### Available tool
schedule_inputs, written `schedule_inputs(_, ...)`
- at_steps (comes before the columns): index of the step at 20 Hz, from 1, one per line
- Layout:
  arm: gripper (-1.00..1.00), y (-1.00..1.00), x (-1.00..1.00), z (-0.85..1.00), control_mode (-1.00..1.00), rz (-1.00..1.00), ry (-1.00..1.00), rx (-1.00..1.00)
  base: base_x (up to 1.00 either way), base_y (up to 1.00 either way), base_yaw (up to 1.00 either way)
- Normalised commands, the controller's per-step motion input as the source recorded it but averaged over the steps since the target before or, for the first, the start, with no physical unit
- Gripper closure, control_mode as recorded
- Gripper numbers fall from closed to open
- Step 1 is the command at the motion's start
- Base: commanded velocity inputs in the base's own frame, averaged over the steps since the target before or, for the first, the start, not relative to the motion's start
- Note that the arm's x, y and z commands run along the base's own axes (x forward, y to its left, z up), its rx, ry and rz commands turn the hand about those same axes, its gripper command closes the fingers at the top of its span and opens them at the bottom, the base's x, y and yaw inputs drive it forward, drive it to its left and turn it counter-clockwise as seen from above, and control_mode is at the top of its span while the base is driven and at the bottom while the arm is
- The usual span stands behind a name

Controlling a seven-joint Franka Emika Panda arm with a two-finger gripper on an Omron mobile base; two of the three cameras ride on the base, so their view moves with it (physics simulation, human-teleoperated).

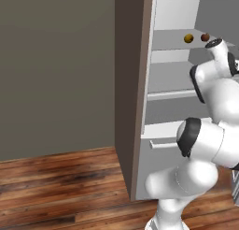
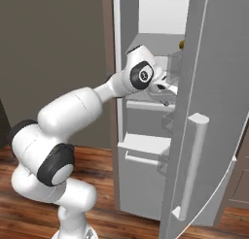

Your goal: Open the fridge, remove the apple, lemon, and shrimp, and place them on any counter.

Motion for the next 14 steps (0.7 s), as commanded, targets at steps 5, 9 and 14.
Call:
schedule_inputs(5, -1.0, -1.0, -0.76, 0.0, -1.0, -0.09, -0.03, 0.03, 0.0, 0.0, 0.0)
schedule_inputs(9, -1.0, -0.99, -0.46, 0.0, -1.0, -0.04, -0.02, 0.05, 0.0, 0.0, 0.0)
schedule_inputs(14, -1.0, -0.83, -0.13, 0.0, -1.0, 0.0, -0.07, 0.09, 0.0, 0.0, 0.0)
